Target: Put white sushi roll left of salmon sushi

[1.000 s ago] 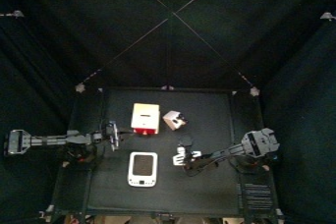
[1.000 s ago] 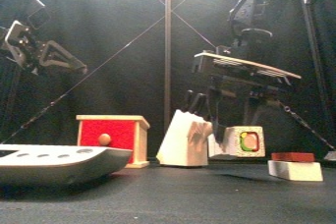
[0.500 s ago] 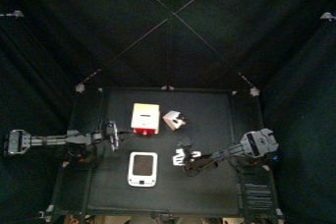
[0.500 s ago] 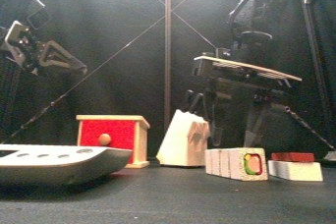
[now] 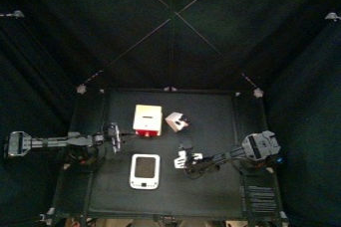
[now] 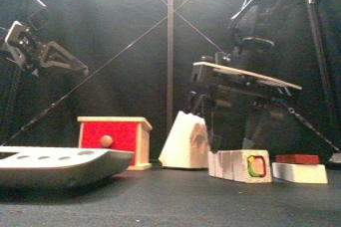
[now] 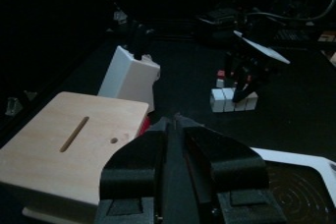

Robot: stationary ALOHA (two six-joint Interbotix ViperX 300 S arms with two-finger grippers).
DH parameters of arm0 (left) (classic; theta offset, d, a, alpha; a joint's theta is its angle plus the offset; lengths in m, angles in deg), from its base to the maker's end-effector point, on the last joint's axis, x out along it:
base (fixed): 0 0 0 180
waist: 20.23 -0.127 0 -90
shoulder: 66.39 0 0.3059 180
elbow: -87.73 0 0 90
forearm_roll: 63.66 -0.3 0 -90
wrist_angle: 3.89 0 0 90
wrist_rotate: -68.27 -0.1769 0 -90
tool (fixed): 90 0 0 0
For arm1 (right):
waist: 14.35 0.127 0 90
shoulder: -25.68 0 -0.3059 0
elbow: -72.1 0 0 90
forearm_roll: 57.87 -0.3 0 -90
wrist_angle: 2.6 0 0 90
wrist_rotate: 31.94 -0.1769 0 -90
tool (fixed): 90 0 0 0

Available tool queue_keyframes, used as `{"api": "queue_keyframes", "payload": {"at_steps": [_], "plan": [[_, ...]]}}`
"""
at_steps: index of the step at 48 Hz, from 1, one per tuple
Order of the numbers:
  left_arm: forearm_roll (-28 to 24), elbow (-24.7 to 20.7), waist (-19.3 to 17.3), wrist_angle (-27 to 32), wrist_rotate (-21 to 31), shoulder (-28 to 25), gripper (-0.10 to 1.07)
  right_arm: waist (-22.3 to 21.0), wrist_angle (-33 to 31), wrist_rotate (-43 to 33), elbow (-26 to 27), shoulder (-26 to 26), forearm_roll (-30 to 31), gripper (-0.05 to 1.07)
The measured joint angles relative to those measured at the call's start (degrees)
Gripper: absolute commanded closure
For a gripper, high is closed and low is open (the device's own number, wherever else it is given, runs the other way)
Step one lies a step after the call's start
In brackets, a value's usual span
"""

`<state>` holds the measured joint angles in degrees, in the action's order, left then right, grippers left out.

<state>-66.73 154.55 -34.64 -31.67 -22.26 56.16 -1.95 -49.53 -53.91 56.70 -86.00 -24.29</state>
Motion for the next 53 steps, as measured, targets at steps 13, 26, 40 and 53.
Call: {"api": "queue_keyframes", "payload": {"at_steps": [13, 26, 40, 53], "plan": [[0.0, 0.0, 0.0, 0.0, 0.0, 0.0, 0.39, -2.1, 0.0, 0.1, -1.0, -0.7, 0.4, 0.14], [0.1, 0.0, 0.0, 0.0, 0.0, 0.0, 0.39, -2.5, 0.4, -0.3, -2.0, -0.7, 0.5, 0.14], [0.0, 0.0, 0.0, 0.0, 0.0, 0.0, 0.39, -2.5, 0.7, -0.1, -1.9, -0.3, 0.6, 0.14], [0.0, 0.0, 0.0, 0.0, 0.0, 0.0, 0.39, -1.8, -1.3, -0.2, -1.9, 3.8, 1.9, 0.14]]}}
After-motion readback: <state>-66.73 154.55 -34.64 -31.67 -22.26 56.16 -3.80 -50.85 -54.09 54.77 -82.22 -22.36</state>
